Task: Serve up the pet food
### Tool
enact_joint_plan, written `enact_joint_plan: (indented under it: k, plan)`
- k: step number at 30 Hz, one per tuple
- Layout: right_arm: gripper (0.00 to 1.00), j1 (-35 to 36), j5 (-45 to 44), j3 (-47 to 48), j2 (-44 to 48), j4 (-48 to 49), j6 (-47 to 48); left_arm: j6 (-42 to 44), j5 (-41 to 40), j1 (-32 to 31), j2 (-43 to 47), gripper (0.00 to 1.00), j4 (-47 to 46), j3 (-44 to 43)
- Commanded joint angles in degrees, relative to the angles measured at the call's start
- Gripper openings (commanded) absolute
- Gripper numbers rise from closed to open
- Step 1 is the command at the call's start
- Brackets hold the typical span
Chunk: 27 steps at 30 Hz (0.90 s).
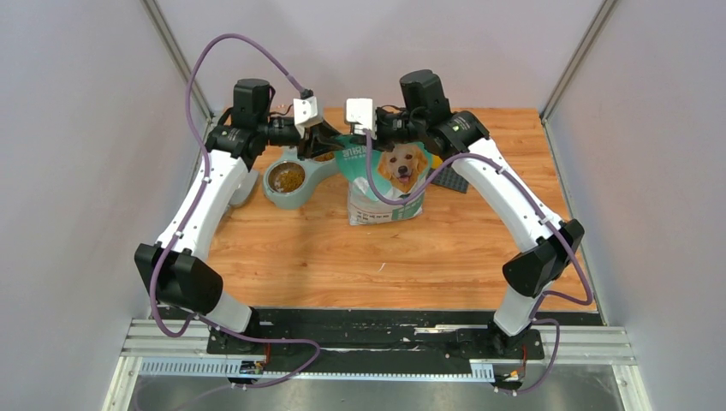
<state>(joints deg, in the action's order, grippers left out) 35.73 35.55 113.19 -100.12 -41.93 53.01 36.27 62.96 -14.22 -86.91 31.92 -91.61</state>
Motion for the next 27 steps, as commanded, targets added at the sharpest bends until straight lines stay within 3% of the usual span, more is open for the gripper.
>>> enact_joint_plan:
  k: [1, 7, 9, 11, 12, 16, 23, 27]
  plan:
    - [0.2, 1.0, -1.38, 2.17, -1.38, -1.66, 2.13, 1.7, 1.9, -0.2, -0.18, 0.36, 1.59, -1.46]
    - [0.2, 1.36, -2.84, 1.95, -1.68, -2.02, 2.93, 1.67, 2.23, -0.2, -0.78, 0.32, 0.76, -1.77]
    - [0.14, 1.41, -3.0, 2.1, -1.75, -2.17, 3.06, 1.83, 2.13, -0.2, -1.0, 0.19, 0.55, -1.87]
    - [0.02, 1.44, -3.23, 2.28, -1.91, -2.29, 3.34, 2.17, 1.87, -0.2, -1.03, 0.03, 0.33, -1.83]
    - [0.0, 1.45, -3.47, 2.41, -1.89, -2.39, 3.39, 2.33, 1.5, -0.2, -1.05, 0.01, 0.31, -1.82]
    - [0.0, 1.46, -8.01, 2.87, -1.44, -3.61, 4.77, 5.95, -0.03, 0.0, -1.17, 0.0, 3.78, -2.69]
    - [0.0, -0.64, -24.55, -1.07, 3.22, -5.47, 9.79, 11.24, 0.52, 3.12, 0.45, 0.0, 8.33, -2.1]
    - [0.0, -3.37, -27.6, -2.0, 6.28, -5.82, 10.41, 12.51, 0.41, 4.1, 1.07, 0.0, 9.56, -1.55]
